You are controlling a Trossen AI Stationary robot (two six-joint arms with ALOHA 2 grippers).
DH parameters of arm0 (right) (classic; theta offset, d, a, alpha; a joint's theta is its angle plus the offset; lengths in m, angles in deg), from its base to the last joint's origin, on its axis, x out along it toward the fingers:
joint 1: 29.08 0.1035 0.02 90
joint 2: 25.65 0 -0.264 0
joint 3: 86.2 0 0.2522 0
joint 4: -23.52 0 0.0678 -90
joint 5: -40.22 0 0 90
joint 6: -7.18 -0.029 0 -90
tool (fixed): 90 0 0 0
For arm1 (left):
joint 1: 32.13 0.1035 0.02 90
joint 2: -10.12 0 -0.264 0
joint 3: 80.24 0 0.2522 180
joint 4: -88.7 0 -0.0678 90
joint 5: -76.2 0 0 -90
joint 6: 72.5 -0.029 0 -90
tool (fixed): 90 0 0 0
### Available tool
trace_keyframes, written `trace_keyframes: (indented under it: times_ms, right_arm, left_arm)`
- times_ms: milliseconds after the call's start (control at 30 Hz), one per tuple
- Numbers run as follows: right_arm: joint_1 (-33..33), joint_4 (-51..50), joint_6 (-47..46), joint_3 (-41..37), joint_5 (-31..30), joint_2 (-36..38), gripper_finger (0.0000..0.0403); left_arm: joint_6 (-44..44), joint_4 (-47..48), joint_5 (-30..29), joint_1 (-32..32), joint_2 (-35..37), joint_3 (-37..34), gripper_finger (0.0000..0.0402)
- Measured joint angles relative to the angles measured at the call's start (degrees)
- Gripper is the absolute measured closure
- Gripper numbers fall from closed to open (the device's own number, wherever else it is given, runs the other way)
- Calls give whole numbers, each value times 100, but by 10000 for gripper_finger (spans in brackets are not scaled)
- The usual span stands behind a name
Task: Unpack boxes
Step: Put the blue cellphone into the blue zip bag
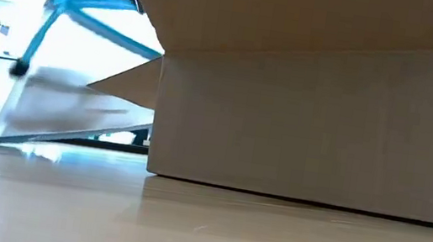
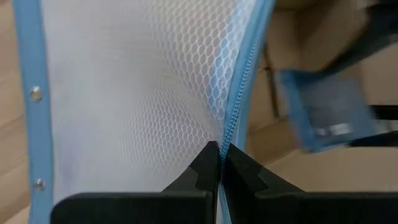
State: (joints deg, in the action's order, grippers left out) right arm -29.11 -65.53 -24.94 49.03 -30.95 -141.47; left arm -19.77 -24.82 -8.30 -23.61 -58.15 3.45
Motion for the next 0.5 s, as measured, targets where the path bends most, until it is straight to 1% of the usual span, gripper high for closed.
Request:
trace_keyframes:
  times_ms: [200, 300, 500]
  right_arm:
    - [-79, 57, -444, 880, 278, -666, 73]
    - [-161, 69, -753, 1339, 588, -981, 73]
    - [-388, 438, -1608, 1311, 493, -1265, 73]
  left_arm:
    - [-547, -162, -37, -149, 0, 0, 401]
    - [-841, -201, -94, -174, 0, 0, 401]
    - [-1426, -219, -62, -291, -31, 0, 401]
